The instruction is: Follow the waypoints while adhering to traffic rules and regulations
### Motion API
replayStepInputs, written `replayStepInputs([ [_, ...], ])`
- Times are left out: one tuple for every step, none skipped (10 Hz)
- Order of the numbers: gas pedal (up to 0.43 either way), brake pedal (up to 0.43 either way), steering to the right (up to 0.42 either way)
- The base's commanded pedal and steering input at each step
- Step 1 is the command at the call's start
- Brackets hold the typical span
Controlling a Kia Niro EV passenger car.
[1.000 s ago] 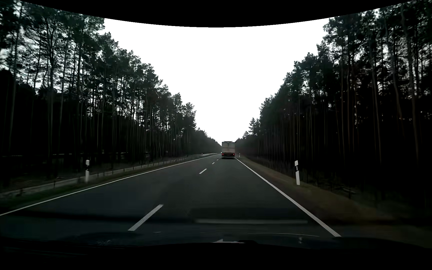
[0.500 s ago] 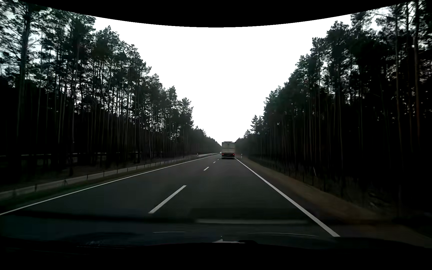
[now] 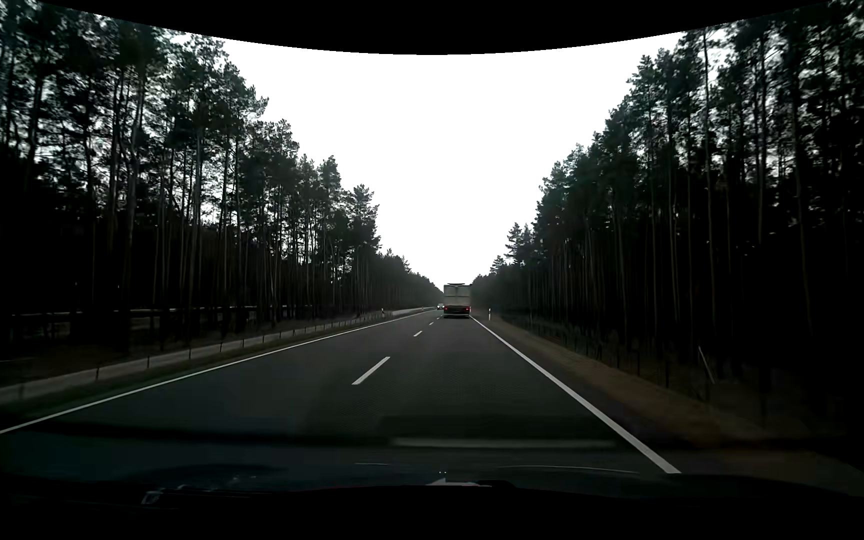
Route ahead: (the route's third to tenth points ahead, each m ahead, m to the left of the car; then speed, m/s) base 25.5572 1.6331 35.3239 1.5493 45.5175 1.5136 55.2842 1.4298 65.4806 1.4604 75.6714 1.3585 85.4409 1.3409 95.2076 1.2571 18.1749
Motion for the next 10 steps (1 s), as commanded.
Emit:
replayStepInputs([
  [0.197, 0.000, 0.002],
  [0.197, 0.000, 0.002],
  [0.197, 0.000, 0.002],
  [0.197, 0.000, 0.002],
  [0.209, 0.000, 0.002],
  [0.209, 0.000, 0.002],
  [0.209, 0.000, 0.002],
  [0.209, 0.000, 0.002],
  [0.209, 0.000, 0.002],
  [0.209, 0.000, 0.003],
])
